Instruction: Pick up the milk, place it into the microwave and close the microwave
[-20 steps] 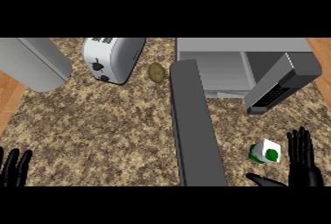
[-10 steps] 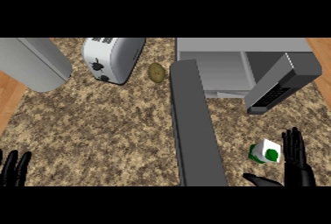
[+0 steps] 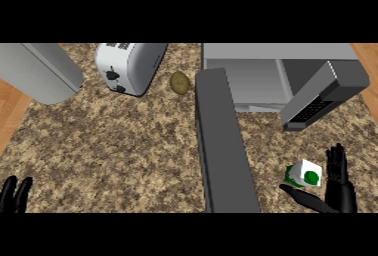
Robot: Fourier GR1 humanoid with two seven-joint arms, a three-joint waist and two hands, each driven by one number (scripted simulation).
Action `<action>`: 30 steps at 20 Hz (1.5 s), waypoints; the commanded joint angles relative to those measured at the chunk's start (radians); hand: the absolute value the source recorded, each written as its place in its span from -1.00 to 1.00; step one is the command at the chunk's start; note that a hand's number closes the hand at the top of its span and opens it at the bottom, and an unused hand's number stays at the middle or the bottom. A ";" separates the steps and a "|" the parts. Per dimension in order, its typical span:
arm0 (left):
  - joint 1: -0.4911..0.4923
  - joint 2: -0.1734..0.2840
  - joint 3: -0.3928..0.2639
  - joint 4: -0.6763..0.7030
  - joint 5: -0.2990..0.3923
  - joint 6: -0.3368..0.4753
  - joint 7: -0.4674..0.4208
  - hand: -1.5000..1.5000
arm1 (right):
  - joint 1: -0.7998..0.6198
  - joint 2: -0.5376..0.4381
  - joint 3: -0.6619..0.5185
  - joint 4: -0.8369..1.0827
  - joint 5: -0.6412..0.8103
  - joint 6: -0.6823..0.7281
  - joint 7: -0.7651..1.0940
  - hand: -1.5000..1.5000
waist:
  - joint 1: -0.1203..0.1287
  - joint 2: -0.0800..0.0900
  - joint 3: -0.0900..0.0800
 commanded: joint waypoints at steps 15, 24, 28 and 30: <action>0.065 0.002 0.000 -0.006 0.013 -0.034 -0.023 -1.00 | -0.112 -0.090 0.041 0.406 -0.021 0.495 -0.288 -1.00 | 0.011 -0.002 0.001; -0.061 0.003 0.069 0.099 0.062 -0.025 -0.020 -1.00 | -0.165 -0.035 -0.021 0.288 -0.016 0.125 -0.301 1.00 | -0.008 -0.001 -0.001; -0.011 0.034 0.110 0.023 0.101 -0.068 0.008 -1.00 | -0.127 -0.007 0.016 0.180 -0.047 0.200 -0.237 1.00 | -0.006 -0.002 -0.001; -0.079 -0.004 0.033 0.075 0.014 0.000 -0.012 -1.00 | -0.203 -0.040 0.021 0.275 -0.017 0.225 -0.295 1.00 | -0.005 0.001 0.000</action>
